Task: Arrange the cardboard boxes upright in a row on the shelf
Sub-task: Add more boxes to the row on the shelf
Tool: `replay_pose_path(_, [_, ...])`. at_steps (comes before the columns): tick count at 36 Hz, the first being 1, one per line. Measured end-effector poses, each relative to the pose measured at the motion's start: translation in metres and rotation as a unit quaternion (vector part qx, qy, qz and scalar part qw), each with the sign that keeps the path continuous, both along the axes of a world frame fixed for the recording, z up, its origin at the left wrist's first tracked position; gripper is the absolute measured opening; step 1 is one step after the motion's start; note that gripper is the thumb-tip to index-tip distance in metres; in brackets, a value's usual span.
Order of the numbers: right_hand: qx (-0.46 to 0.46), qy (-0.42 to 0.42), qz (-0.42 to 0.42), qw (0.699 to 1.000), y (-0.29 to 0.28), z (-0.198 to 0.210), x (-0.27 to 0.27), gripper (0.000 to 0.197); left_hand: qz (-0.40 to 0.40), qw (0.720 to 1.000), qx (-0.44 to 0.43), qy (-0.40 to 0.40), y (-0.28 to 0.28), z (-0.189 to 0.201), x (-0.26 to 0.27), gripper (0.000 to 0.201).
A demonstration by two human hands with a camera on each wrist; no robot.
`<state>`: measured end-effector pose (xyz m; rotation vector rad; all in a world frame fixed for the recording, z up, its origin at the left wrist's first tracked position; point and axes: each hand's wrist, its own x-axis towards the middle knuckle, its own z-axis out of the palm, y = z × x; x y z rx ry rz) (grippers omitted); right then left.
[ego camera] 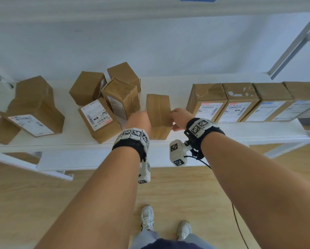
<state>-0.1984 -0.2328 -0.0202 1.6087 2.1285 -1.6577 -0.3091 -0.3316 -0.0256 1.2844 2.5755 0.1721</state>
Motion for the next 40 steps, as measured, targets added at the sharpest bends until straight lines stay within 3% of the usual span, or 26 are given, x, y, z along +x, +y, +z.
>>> replay_pose_path(5, [0.006, -0.024, 0.009, 1.0, -0.003, -0.003, 0.001, 0.039, 0.0, 0.994, 0.107, -0.008, -0.006, 0.0, -0.002, 0.033])
replay_pose_path(12, [0.142, -0.115, 0.026, 0.983, 0.003, -0.014, 0.02, 0.046, -0.002, 0.995, 0.075, -0.064, -0.003, -0.015, 0.007, 0.036])
replay_pose_path(16, [0.173, -0.148, 0.069, 0.971, 0.01, -0.013, 0.027, 0.031, 0.015, 0.997, 0.033, -0.067, 0.001, -0.024, 0.011, 0.027])
replay_pose_path(24, [0.099, -0.129, 0.056, 0.985, 0.013, -0.02, 0.037, 0.045, -0.011, 0.996, 0.014, -0.09, 0.012, -0.028, 0.017, 0.026])
replay_pose_path(32, [0.052, -0.087, 0.087, 0.991, 0.007, -0.017, 0.037, 0.058, 0.014, 0.998, 0.036, -0.051, 0.015, -0.027, 0.007, 0.028])
replay_pose_path(40, [0.065, -0.111, 0.156, 0.979, 0.014, -0.008, 0.015, 0.068, 0.015, 0.998, 0.044, -0.053, 0.025, -0.019, -0.023, 0.025])
